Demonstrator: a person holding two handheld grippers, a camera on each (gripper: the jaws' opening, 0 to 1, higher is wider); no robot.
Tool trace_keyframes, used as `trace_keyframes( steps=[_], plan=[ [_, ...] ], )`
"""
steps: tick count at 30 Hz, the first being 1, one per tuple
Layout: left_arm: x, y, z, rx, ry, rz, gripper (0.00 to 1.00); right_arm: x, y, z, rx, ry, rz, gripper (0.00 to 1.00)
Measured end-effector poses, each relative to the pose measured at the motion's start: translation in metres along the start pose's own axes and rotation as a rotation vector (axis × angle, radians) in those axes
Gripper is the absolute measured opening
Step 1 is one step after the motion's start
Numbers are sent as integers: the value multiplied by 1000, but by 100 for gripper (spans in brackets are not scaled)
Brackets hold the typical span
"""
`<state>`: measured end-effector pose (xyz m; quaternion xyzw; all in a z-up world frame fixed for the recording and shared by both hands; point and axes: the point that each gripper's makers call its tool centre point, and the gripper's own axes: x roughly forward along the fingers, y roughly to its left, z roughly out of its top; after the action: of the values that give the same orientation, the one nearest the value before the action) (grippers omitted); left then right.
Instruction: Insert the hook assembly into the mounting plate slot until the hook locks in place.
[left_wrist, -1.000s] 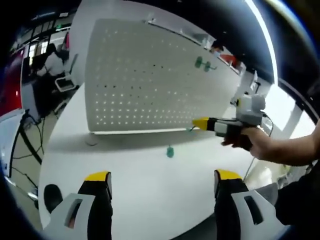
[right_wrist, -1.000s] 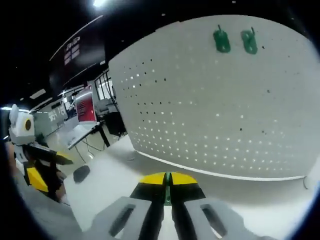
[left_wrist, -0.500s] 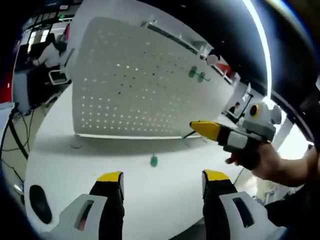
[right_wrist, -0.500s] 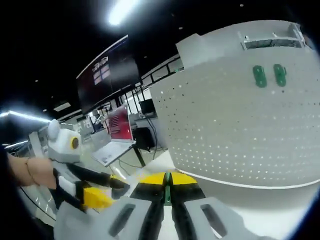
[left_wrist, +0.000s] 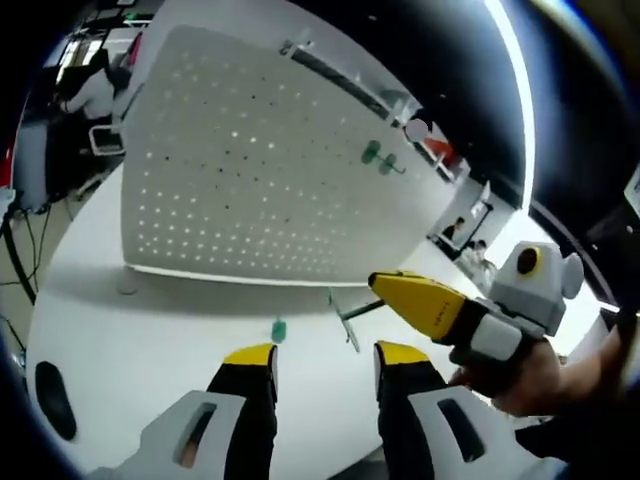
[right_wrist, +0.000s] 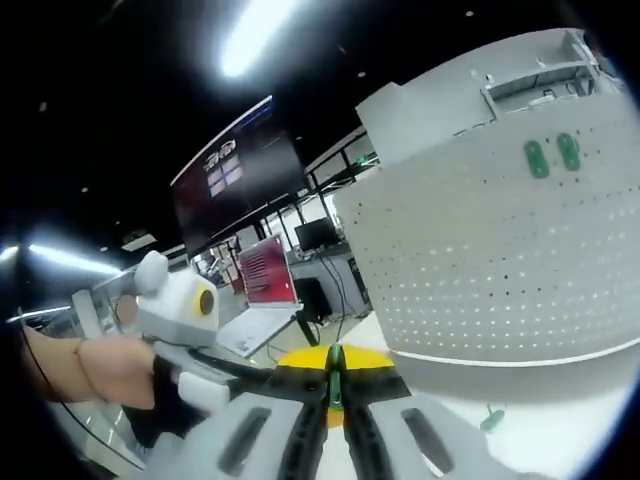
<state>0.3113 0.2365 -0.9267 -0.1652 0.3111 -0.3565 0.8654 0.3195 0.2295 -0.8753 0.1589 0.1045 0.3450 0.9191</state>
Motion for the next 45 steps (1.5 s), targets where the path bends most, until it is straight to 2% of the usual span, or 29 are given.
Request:
trace_keyframes(
  steps=[3, 6, 10, 15, 19, 24, 29, 32, 34, 37, 39, 41, 45],
  plan=[
    [0, -2, 2, -15, -10, -17, 29, 0, 7, 1, -2, -12, 10, 0],
    [0, -7, 6, -72, -31, -53, 23, -1, 11, 4, 4, -26, 11, 0],
    [1, -11, 6, -76, -30, -69, 15, -2, 12, 7, 4, -49, 4, 0],
    [1, -19, 9, -148, -58, -121, 6, -3, 15, 9, 0, -53, 10, 0],
    [1, -20, 10, -151, -58, -126, 4, -5, 17, 10, -16, -56, 11, 0],
    [0, -23, 14, -163, -68, -139, 3, -9, 22, 13, -83, -58, 11, 0],
    [2, -25, 13, -163, -66, -142, 1, -10, 19, 13, -101, -64, 7, 0],
    [2, -24, 11, -167, -57, -134, 1, -10, 18, 11, -89, -42, 20, 0],
    [1, -24, 11, -169, -59, -135, 1, -10, 21, 11, -118, -22, 30, 1],
    [-4, -18, 19, -99, -101, -79, 1, -10, 25, 17, -107, -11, 60, 2],
    [-6, -13, 21, -14, -106, -37, 1, -12, 27, 22, -15, -10, 94, 4],
    [-10, -8, 23, 70, -103, 14, 1, -14, 27, 22, 11, 11, 108, 7],
    [-14, -9, 31, 173, -126, 51, 1, -13, 29, 18, -2, 40, 139, 7]
  ],
)
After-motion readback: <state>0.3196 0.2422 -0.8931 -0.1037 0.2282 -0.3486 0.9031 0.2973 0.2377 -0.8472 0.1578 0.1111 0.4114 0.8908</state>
